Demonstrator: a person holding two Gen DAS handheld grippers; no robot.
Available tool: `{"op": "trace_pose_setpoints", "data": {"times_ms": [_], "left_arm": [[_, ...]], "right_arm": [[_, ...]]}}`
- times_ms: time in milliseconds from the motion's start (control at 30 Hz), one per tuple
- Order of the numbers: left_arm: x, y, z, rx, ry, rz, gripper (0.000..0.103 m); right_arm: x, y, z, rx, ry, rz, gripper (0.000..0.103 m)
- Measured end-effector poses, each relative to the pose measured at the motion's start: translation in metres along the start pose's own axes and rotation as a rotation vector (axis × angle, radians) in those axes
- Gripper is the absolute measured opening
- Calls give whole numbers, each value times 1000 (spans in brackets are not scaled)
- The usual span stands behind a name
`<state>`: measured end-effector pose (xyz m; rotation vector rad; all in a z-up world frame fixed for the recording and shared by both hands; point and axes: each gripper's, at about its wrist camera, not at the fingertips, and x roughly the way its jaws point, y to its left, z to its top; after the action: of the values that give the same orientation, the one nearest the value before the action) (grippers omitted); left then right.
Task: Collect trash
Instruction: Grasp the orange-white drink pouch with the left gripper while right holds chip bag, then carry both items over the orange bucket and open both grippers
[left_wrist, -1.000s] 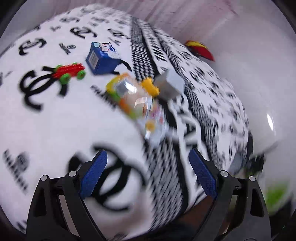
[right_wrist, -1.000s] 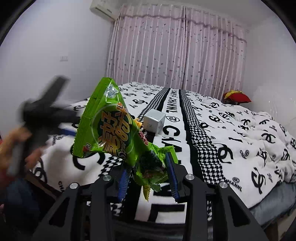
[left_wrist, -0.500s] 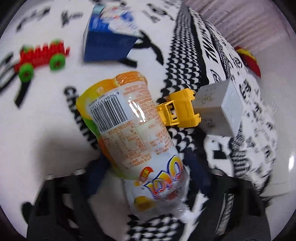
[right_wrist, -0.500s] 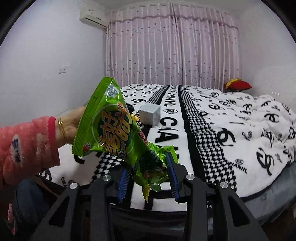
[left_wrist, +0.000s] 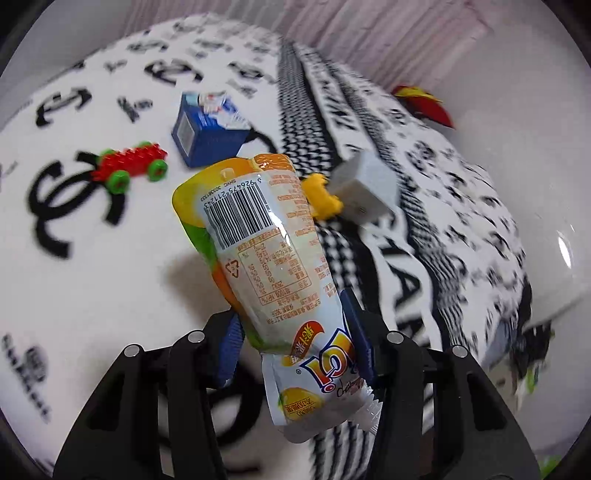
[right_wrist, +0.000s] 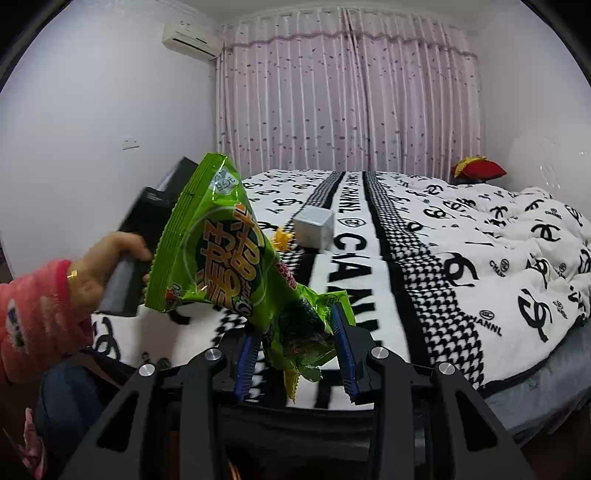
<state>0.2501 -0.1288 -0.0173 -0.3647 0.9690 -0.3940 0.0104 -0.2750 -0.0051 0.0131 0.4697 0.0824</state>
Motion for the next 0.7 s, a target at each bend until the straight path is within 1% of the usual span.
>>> {"op": "trace_pose_setpoints", "data": {"times_ms": [33, 100, 133, 233, 300, 433, 533, 600, 700], "left_arm": [[-16, 1, -12, 33, 0, -25, 49], [-35, 1, -28, 76, -7, -30, 49], [-52, 1, -43, 122, -19, -31, 49], [-84, 7, -75, 185, -43, -38, 49], [-101, 15, -97, 208, -38, -48, 49], [-128, 36, -144, 234, 7, -37, 49], [-142, 54, -181, 277, 38, 12, 49], [-143, 66, -206, 309, 82, 42, 49], [-141, 82, -231, 322, 138, 57, 49]], "right_arm": [[-2, 7, -1, -7, 3, 10, 38], [-4, 19, -3, -15, 7, 26, 38], [-7, 26, -5, -17, 11, 41, 38], [-10, 47, -12, -23, 27, 76, 38], [-11, 60, -18, -28, 43, 96, 38], [-10, 87, -37, -43, 104, 143, 38], [-8, 101, -53, -62, 151, 157, 38], [-5, 109, -64, -68, 189, 167, 38], [1, 121, -83, -62, 256, 183, 38]]}}
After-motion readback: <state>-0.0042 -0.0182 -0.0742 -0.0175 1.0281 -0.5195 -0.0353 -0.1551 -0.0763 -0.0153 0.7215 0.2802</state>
